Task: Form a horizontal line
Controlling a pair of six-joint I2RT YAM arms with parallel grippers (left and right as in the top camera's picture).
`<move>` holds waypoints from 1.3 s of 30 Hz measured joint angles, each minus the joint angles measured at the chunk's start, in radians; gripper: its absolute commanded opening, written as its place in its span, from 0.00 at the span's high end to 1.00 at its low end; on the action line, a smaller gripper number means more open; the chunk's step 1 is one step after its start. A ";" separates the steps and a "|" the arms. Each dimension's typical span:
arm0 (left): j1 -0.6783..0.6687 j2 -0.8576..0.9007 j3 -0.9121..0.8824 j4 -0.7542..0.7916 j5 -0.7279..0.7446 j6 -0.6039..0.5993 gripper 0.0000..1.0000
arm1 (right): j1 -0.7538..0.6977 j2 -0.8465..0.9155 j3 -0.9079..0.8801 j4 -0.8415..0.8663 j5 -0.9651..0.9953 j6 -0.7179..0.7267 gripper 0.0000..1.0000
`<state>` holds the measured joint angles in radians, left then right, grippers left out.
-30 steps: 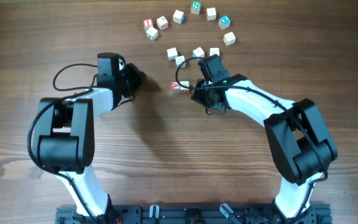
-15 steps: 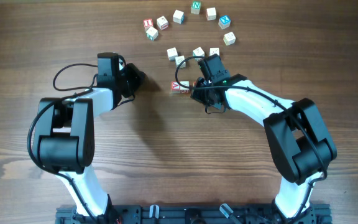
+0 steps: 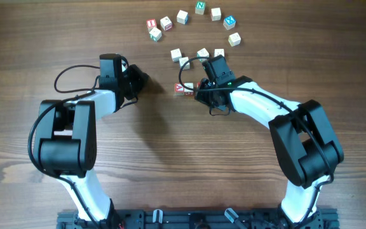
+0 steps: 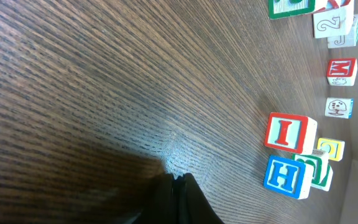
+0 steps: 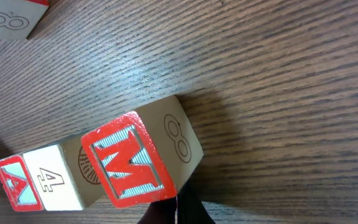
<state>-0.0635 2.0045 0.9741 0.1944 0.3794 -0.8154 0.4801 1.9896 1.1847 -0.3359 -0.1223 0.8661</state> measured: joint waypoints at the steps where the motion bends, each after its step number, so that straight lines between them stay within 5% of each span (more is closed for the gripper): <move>1: 0.000 0.000 0.000 0.000 0.000 0.000 0.96 | 0.000 0.000 0.002 -0.017 0.000 0.000 0.96; 10: 0.000 0.000 0.000 0.000 0.000 0.000 0.96 | -0.006 -0.027 0.013 -0.151 0.097 0.054 0.96; 19: 0.000 0.000 0.000 0.000 0.000 0.000 0.96 | -0.042 -0.028 -0.005 0.029 0.259 0.018 0.95; 39: 0.000 0.000 0.000 0.000 0.000 0.000 0.96 | -0.042 0.017 -0.004 0.111 0.167 -0.061 0.95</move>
<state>-0.0635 2.0045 0.9741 0.1940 0.3790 -0.8154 0.4385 2.0068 1.1805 -0.2253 0.0444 0.8051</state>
